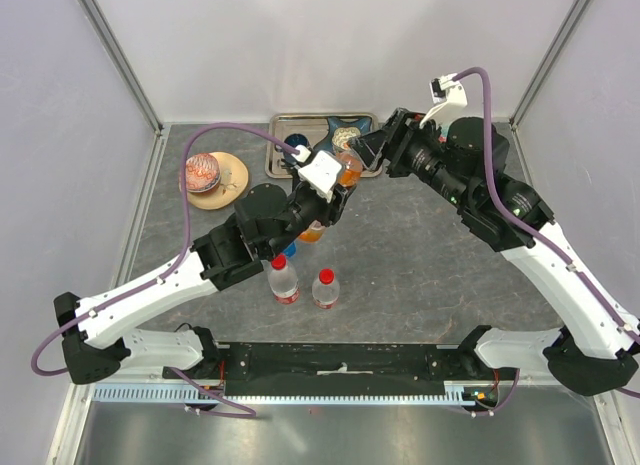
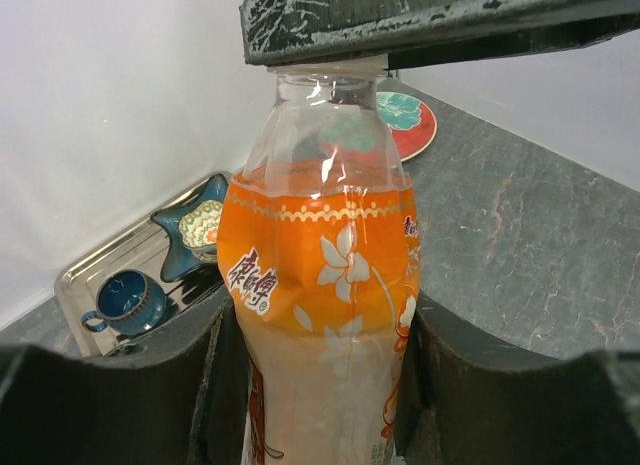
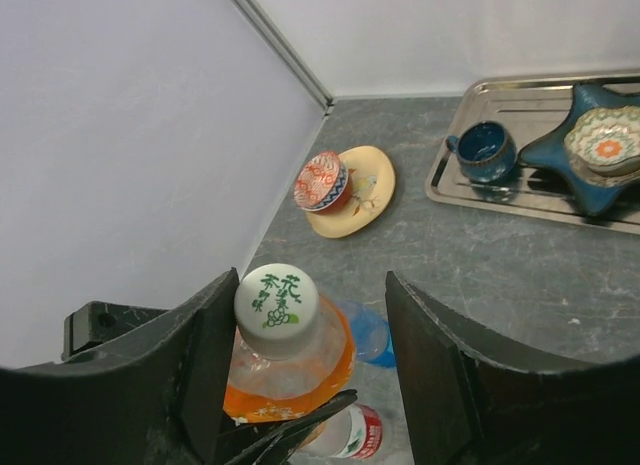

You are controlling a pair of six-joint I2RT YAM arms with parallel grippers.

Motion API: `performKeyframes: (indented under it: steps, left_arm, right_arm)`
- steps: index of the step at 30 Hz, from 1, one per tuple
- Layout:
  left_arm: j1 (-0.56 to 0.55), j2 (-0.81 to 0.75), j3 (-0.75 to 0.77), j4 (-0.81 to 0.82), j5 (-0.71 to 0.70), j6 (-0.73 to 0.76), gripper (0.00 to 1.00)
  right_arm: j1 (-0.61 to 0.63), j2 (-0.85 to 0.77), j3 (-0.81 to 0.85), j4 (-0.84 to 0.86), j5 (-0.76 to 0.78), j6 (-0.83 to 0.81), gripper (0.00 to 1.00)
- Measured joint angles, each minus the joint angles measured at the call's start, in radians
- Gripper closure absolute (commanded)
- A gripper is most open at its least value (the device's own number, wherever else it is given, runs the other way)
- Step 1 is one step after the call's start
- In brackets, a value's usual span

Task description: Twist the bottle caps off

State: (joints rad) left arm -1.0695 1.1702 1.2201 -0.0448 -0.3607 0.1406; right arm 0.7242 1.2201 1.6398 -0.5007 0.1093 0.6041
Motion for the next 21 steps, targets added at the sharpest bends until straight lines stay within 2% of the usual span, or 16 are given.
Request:
performKeyframes:
  steps: [3,4,6,7,8,10,17,21]
  left_arm:
    - [0.000,0.000,0.000,-0.005,-0.005,0.000,0.53]
    - [0.000,0.001,0.000,-0.005,-0.005,0.000,0.53]
    - [0.000,0.001,-0.001,-0.006,-0.004,0.000,0.53]
    - [0.000,0.001,-0.003,-0.006,-0.004,0.000,0.52]
    - [0.000,0.001,-0.005,-0.006,-0.003,0.000,0.52]
    - [-0.001,0.001,-0.007,-0.004,0.001,0.000,0.52]
    - [-0.001,-0.020,-0.023,-0.005,0.043,0.000,0.53]
    - [0.012,-0.053,-0.031,-0.032,0.152,-0.014,0.57]
  right_arm:
    - [0.000,0.000,-0.012,0.012,-0.007,0.006,0.47]
    - [0.001,0.000,-0.013,0.015,-0.010,0.007,0.56]
    - [0.002,-0.001,-0.016,0.026,-0.021,0.014,0.67]
    - [0.006,-0.004,-0.023,0.035,-0.025,0.016,0.80]
    - [0.007,-0.007,-0.027,0.038,-0.024,0.013,0.88]
    - [0.006,-0.018,-0.041,0.041,-0.022,0.012,1.00]
    - [0.008,-0.039,-0.064,0.049,-0.035,-0.002,1.00]
    - [0.012,-0.077,-0.090,0.059,-0.091,-0.042,1.00]
